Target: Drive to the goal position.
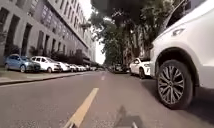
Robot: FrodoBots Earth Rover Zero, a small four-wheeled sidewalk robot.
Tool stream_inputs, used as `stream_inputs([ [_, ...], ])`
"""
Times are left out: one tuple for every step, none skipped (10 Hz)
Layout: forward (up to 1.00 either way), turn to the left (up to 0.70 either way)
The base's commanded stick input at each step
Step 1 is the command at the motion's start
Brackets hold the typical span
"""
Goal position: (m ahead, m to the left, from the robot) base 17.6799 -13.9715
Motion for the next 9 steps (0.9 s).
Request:
stream_inputs([
  [0.70,0.00],
  [0.70,0.00],
  [0.70,0.00],
  [0.70,0.00],
  [0.70,0.00],
  [0.70,0.00],
  [0.70,0.00],
  [0.70,0.00],
  [0.70,0.00],
])
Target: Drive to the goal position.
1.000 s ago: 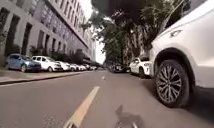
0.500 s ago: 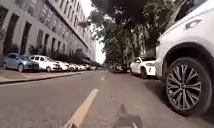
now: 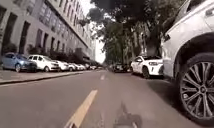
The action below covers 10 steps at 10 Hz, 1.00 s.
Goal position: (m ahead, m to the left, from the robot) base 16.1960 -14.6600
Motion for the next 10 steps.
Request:
stream_inputs([
  [0.70,0.00],
  [0.70,0.00],
  [0.70,0.00],
  [0.70,0.00],
  [0.70,0.00],
  [0.70,0.00],
  [0.70,0.00],
  [0.70,0.00],
  [0.70,-0.14],
  [0.70,-0.14],
])
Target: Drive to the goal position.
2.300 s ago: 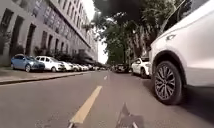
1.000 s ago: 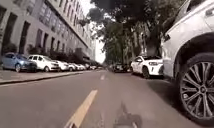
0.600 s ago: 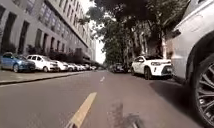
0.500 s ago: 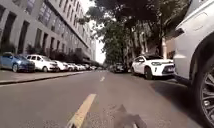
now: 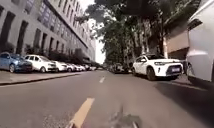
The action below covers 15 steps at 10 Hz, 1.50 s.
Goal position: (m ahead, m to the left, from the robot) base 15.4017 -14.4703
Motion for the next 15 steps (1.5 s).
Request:
stream_inputs([
  [0.70,-0.14],
  [0.70,-0.14],
  [0.70,-0.14],
  [0.70,-0.14],
  [0.70,-0.13],
  [0.70,-0.05],
  [0.70,0.00],
  [0.70,0.00],
  [0.70,0.00],
  [0.70,0.00],
  [0.70,0.00],
  [0.70,0.00],
  [0.70,0.00],
  [0.70,0.00],
  [0.70,0.00],
])
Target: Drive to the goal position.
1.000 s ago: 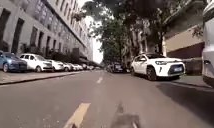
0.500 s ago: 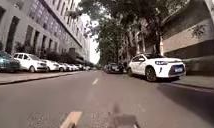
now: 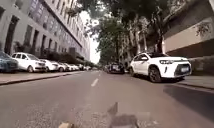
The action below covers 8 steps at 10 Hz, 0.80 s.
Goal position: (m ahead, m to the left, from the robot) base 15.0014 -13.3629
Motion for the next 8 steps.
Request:
stream_inputs([
  [0.70,0.00],
  [0.70,0.00],
  [0.70,0.00],
  [0.70,0.00],
  [0.70,0.00],
  [0.70,0.00],
  [0.70,0.00],
  [0.70,0.00],
])
